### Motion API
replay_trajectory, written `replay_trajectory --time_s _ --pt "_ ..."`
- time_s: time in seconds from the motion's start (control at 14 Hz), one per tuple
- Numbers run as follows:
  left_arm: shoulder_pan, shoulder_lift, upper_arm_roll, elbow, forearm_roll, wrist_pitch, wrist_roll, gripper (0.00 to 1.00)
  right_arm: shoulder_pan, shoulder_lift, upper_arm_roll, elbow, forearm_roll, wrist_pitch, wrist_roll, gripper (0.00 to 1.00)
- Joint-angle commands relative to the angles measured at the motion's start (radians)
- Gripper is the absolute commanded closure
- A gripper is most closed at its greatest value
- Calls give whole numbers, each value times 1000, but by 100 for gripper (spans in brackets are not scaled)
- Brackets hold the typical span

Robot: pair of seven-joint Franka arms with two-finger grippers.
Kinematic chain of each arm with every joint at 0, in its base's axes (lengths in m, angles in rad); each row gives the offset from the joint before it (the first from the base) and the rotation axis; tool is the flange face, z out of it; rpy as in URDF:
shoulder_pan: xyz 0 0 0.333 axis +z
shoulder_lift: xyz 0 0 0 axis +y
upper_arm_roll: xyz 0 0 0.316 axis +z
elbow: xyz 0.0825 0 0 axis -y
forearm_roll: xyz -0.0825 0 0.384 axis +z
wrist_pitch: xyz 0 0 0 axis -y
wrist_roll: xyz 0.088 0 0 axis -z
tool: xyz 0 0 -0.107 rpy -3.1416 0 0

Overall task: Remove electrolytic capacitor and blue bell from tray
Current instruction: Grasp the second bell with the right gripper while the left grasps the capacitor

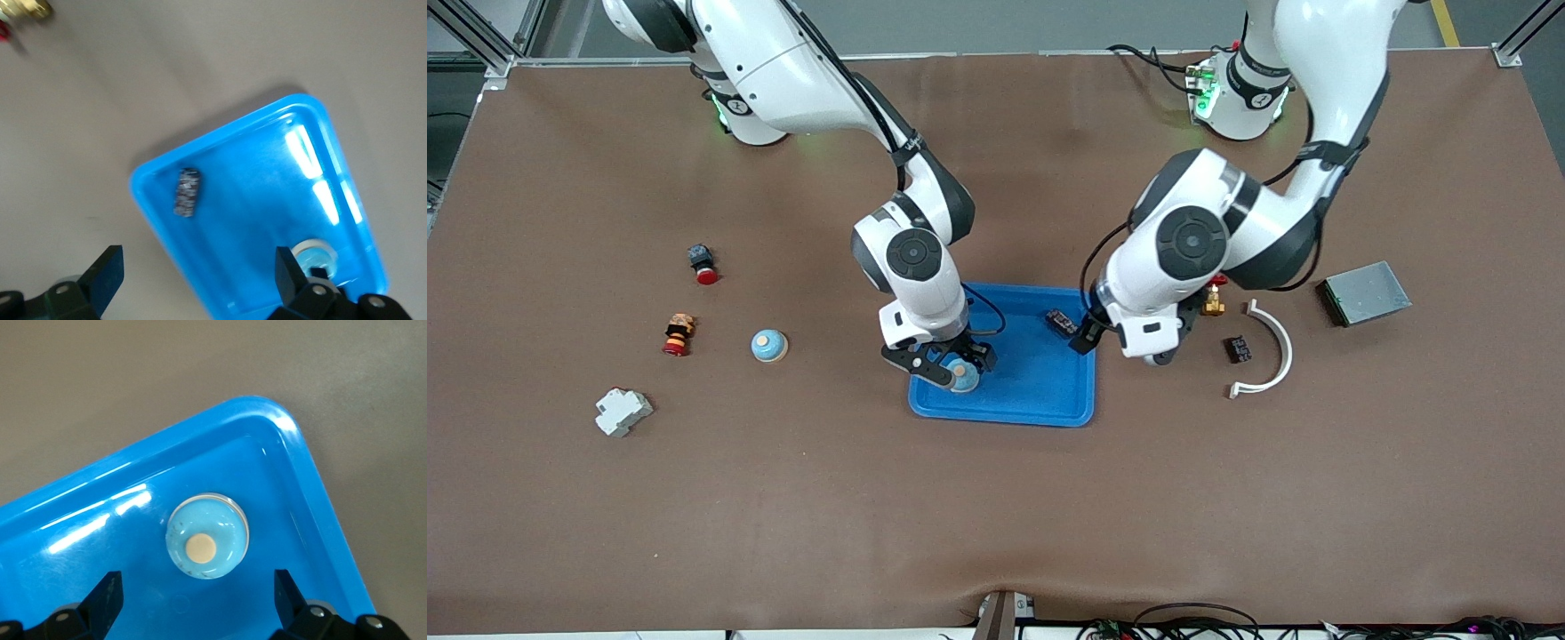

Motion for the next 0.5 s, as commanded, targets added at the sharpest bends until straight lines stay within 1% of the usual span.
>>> replay_trajectory --time_s 0.0,0.21,0.29,0.43 --pt "-27 65 5 21 69 61 -106 0 2 46 -5 76 -34 -25 35 0" --pt "-39 114 7 20 120 116 -158 0 5 116 -8 180 -42 -73 38 0" --pt "-44 126 7 20 137 135 -191 0 13 125 -26 190 -47 -80 38 0" --pt "-45 151 7 20 180 141 -239 0 17 132 -31 190 -59 -80 38 0"
